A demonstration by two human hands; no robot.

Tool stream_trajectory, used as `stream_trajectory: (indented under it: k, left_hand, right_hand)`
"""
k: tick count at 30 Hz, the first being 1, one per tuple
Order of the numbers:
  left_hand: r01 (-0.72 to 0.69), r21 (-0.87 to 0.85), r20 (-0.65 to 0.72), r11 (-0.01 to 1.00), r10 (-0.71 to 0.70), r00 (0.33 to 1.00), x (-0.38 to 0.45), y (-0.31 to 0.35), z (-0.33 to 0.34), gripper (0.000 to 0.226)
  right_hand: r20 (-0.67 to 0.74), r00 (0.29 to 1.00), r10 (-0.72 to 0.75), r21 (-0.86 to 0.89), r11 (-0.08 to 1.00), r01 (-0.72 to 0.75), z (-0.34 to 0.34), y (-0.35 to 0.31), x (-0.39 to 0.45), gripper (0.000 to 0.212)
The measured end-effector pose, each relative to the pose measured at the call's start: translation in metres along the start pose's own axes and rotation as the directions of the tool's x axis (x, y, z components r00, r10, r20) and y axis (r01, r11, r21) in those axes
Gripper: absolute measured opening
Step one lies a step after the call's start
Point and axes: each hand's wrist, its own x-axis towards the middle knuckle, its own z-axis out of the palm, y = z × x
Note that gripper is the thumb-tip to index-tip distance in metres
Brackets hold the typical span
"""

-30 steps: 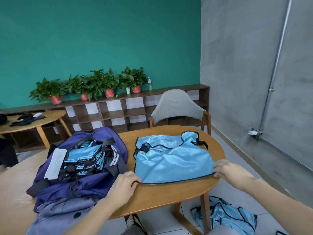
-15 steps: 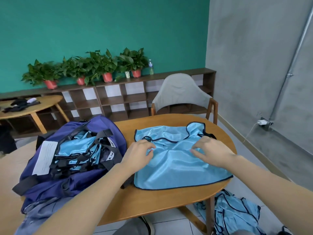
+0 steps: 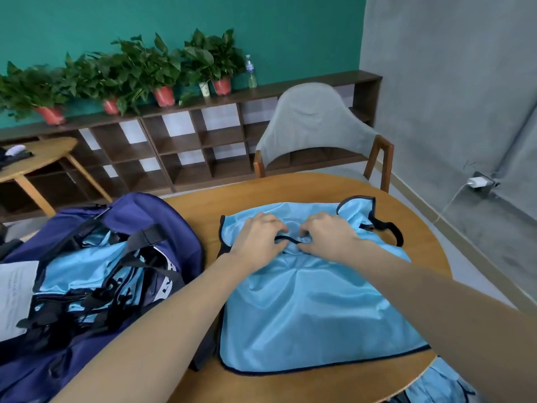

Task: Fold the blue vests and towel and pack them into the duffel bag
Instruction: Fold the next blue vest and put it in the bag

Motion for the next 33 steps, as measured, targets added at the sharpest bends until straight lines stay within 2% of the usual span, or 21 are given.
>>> stream_trajectory:
  k: [5,8,9,11,13,15,17,21,27,30,33]
  left_hand:
    - [-0.047,0.004,-0.104,0.999,0.047,0.993,0.007,-0.004,0.007,0.014]
    - [-0.031,-0.091,-0.181,0.995,0.014,0.983,0.010,0.001,-0.003,0.012]
    - [-0.032,-0.134,-0.210,0.990,0.003,0.978,0.011,0.004,-0.007,0.011]
    - [-0.054,-0.163,-0.259,0.985,0.010,0.966,0.011,0.012,-0.019,0.011]
    - [-0.091,-0.112,-0.284,0.990,0.056,0.957,0.011,0.017,-0.033,0.011]
    - [-0.095,-0.017,-0.257,0.995,0.088,0.962,0.008,0.015,-0.046,0.012]
    - [-0.046,0.054,-0.208,0.997,0.056,0.976,0.003,0.008,-0.059,0.014]
    - [0.109,0.007,-0.197,0.994,-0.106,0.975,-0.009,0.002,-0.085,0.013]
    - [0.138,0.071,-0.179,0.988,-0.123,0.976,-0.040,0.010,-0.113,0.019]
    - [0.120,0.024,-0.226,0.992,-0.112,0.968,-0.068,0.019,-0.125,0.019]
    - [0.052,-0.055,-0.241,0.997,-0.064,0.968,-0.106,0.035,-0.124,0.018]
  right_hand:
    - [-0.067,0.993,0.097,0.166,0.983,-0.085,0.004,0.012,0.002,0.018]
    - [-0.090,0.985,0.149,0.294,0.949,-0.117,-0.003,0.010,-0.002,0.037]
    - [-0.079,0.986,0.144,0.273,0.955,-0.117,-0.006,0.008,-0.003,0.043]
    - [-0.105,0.986,0.132,0.186,0.976,-0.111,-0.012,0.002,-0.006,0.032]
    - [-0.155,0.976,0.156,0.182,0.975,-0.127,-0.022,0.003,-0.008,0.018]
    - [-0.176,0.967,0.185,0.231,0.963,-0.142,-0.038,0.010,-0.016,0.016]
    - [-0.181,0.962,0.206,0.230,0.959,-0.162,-0.056,0.023,-0.029,0.015]
    - [-0.205,0.933,0.294,0.239,0.940,-0.244,-0.084,0.051,-0.057,0.013]
    - [-0.299,0.906,0.299,0.344,0.920,-0.190,-0.117,0.065,-0.095,0.008]
    - [-0.344,0.894,0.286,0.301,0.936,-0.184,-0.125,0.062,-0.122,0.016]
    - [-0.342,0.918,0.201,0.156,0.975,-0.156,-0.119,0.056,-0.159,0.020]
